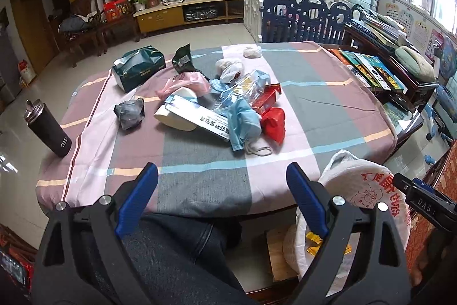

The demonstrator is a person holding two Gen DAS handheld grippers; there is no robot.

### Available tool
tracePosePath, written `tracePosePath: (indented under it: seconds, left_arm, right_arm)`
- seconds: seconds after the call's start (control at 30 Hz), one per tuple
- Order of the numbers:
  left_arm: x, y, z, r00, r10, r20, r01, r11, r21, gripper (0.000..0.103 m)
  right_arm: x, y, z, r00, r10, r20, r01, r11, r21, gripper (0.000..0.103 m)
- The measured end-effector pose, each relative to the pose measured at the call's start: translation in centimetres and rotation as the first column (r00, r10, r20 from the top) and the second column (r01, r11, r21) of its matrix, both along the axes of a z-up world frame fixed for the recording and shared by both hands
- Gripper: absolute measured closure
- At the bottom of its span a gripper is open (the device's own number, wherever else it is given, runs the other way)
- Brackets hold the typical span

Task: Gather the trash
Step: 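Move both tools back from the basket toward the trash on the table, then grasp the blue face mask with the right tool while the left tool grasps the white toothpaste box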

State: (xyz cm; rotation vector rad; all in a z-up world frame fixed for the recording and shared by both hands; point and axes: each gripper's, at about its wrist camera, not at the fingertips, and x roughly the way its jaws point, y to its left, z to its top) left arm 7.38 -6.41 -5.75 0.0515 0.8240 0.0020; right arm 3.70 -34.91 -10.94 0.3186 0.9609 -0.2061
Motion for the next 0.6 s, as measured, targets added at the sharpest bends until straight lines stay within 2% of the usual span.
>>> tracePosePath:
  seconds: [0.2,0.3,0.4,0.5,0.6]
  left_arm:
    - [0.9,1.6,-0.9,0.999,0.051,-0.016,-0.051,0.999,-0.015,0.012]
    - [1.6,3.9,-1.5,0.992,0.121,-0.031,-0.122,0.992,-0.026,0.012]
    - [2.2,7.0,-2.4,0.978,0.201,-0.060,-0.205,0.976,-0.069,0.013]
    - [2.5,9.6,-3.3,0.960,0.267,-0.088,-0.275,0.957,-0.094,0.028]
    - [2.6,11.6,-4.1,0.942,0.313,-0.117,-0.326,0.939,-0.112,0.029]
  right_arm:
    - [1.2,1.1,-0.3,1.000,0.019,-0.001,-0.019,1.000,0.025,0.040]
    - [3.0,2.5,-0.3,0.999,0.045,0.008,-0.046,0.997,0.057,0.040]
    - [6.1,5.2,-0.5,0.995,0.102,0.011,-0.103,0.989,0.105,0.040]
    - [9.4,9.4,-0.9,0.981,0.194,-0.002,-0.193,0.976,0.101,0.040]
    - [12.6,14.0,-1.5,0.960,0.280,0.019,-0.280,0.955,0.095,0.040]
